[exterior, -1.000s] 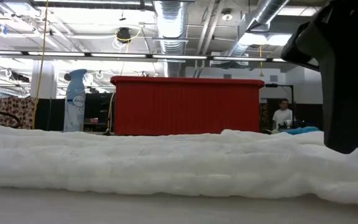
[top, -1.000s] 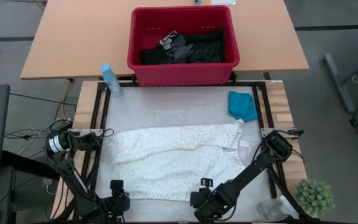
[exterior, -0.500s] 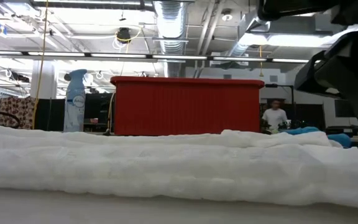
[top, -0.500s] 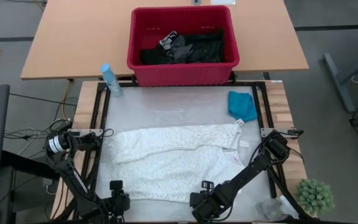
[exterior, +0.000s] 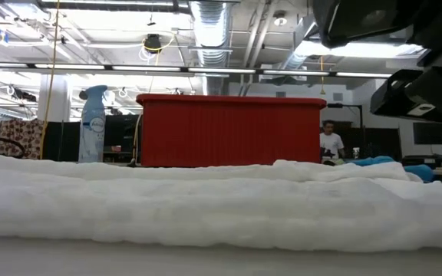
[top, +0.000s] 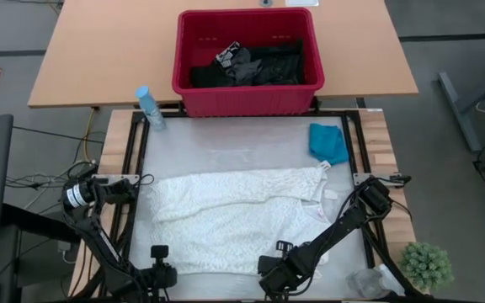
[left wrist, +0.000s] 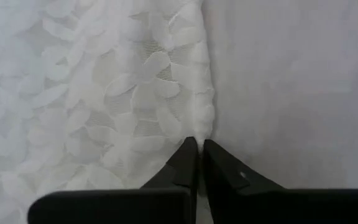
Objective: Fold laundry
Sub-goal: Fold the white shirt
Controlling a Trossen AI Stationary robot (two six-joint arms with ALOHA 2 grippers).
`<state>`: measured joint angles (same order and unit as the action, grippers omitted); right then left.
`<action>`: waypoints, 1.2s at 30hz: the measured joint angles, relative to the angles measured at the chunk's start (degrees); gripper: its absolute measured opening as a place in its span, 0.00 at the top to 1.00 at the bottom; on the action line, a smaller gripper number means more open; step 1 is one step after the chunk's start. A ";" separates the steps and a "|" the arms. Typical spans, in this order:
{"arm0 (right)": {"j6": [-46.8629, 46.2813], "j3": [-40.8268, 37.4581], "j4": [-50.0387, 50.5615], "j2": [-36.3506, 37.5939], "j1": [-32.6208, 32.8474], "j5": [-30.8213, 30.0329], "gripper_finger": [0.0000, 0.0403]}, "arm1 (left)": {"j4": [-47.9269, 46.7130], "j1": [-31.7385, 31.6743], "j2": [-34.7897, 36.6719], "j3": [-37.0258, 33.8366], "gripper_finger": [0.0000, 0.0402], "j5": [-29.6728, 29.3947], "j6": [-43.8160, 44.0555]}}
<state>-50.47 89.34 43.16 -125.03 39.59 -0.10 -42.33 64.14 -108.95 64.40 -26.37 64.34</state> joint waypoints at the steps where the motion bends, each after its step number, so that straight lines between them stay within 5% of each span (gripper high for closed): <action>1: -0.32 0.00 0.00 0.20 0.00 0.06 0.96 | -0.03 -0.02 0.01 0.00 0.99 0.46 -0.20; 14: -1.71 -0.37 5.67 5.52 -1.63 3.67 0.96 | -4.76 -1.47 -0.09 5.55 1.00 3.47 -2.94; 21: 3.49 3.12 8.42 5.53 -2.76 9.29 0.96 | -9.36 -3.35 -0.07 10.34 1.00 3.24 -6.51; 36: 18.53 11.43 20.50 5.65 -9.02 9.95 0.96 | -15.61 -5.68 4.43 13.84 1.00 1.40 -8.14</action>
<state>-31.94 100.77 63.66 -119.37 30.58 9.85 -57.93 58.45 -104.52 78.24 -24.97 56.21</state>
